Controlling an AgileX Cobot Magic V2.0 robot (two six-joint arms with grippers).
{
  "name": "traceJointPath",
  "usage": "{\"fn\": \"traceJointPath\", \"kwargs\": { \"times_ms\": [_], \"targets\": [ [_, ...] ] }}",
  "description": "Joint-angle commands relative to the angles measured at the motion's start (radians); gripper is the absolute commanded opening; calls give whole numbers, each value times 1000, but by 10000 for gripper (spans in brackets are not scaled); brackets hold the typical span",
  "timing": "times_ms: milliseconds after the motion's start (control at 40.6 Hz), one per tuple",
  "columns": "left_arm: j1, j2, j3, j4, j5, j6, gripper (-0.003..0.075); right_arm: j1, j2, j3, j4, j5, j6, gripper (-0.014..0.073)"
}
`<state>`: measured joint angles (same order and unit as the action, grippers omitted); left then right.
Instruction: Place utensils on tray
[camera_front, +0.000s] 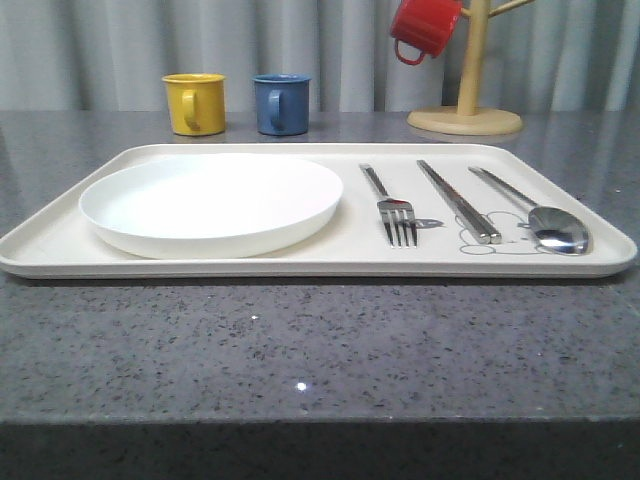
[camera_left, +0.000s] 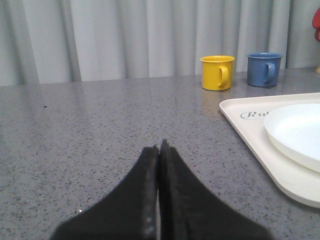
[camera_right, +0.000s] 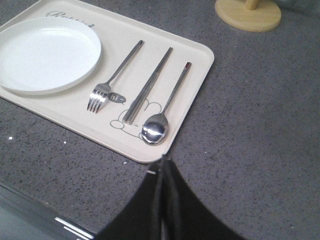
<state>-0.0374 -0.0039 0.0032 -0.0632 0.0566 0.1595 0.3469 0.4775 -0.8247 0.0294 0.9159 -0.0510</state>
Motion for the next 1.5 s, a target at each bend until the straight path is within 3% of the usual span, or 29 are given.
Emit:
{"fn": "traceJointPath", "kwargs": {
  "times_ms": [0, 148, 271, 394, 517, 1477],
  "targets": [
    [-9, -24, 1, -11, -83, -1, -18, -34, -73, 45, -62, -172, -7, -69],
    [-9, -24, 1, -11, -83, -1, -18, -205, -292, 335, -76, -509, -7, -69],
    [-9, -24, 1, -11, -83, -1, -18, -304, -440, 570, -76, -664, -7, -69],
    [-9, -24, 1, -11, -83, -1, -18, -340, -507, 733, -74, -756, -7, -69],
    [-9, -24, 1, -11, -83, -1, -18, -340, -507, 840, -73, -936, -6, -69],
    [-9, -24, 1, -11, -83, -1, -18, -340, -507, 839, -29, -928, 60, -69]
  ]
}}
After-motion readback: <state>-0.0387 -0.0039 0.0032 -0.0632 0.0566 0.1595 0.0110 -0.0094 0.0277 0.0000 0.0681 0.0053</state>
